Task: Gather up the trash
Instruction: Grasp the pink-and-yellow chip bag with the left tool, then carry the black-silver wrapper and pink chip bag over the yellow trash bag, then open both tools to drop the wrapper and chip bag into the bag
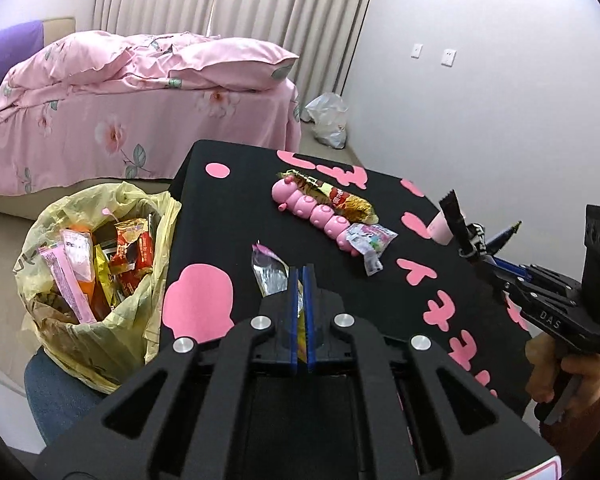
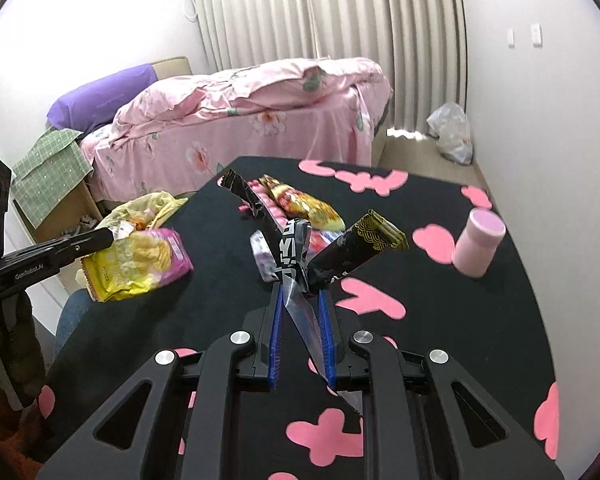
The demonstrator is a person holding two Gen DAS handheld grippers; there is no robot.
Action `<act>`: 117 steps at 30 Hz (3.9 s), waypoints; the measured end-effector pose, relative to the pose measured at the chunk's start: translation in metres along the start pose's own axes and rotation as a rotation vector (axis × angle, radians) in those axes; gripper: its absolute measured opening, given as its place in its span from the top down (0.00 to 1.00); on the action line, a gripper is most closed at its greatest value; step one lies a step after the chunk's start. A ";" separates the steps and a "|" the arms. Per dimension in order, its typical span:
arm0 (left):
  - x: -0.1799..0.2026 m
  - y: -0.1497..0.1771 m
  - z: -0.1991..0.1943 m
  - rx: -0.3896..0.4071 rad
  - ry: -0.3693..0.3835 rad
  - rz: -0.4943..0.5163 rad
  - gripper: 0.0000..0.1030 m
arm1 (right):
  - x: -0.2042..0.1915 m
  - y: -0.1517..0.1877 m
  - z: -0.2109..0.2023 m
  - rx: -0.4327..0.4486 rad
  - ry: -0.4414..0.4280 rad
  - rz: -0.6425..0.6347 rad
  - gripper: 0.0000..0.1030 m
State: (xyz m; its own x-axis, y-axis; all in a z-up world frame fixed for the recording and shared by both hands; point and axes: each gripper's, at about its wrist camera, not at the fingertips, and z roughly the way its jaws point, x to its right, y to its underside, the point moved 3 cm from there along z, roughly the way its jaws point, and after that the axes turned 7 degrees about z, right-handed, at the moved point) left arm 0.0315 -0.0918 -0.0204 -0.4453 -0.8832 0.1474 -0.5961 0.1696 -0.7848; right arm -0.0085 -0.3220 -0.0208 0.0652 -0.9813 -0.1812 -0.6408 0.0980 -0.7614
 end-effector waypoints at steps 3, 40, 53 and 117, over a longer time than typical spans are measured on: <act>-0.002 0.004 0.002 -0.031 0.030 -0.004 0.94 | -0.012 -0.004 -0.006 0.017 0.007 -0.034 0.84; 0.017 0.042 0.012 -0.153 0.024 0.015 0.94 | 0.017 0.028 0.009 -0.034 -0.026 0.075 0.84; -0.021 -0.002 -0.022 -0.004 -0.041 -0.021 0.93 | -0.044 -0.032 -0.019 0.080 -0.096 -0.065 0.84; -0.223 0.033 -0.003 0.014 -0.307 -0.402 0.56 | -0.252 -0.069 0.224 -0.267 -0.374 -0.241 0.58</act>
State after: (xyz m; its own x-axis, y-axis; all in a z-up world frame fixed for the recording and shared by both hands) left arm 0.1093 0.1125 -0.0771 0.0358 -0.9656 0.2574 -0.6698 -0.2144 -0.7109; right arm 0.1912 -0.0445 -0.0620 0.4727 -0.8397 -0.2675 -0.7437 -0.2173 -0.6322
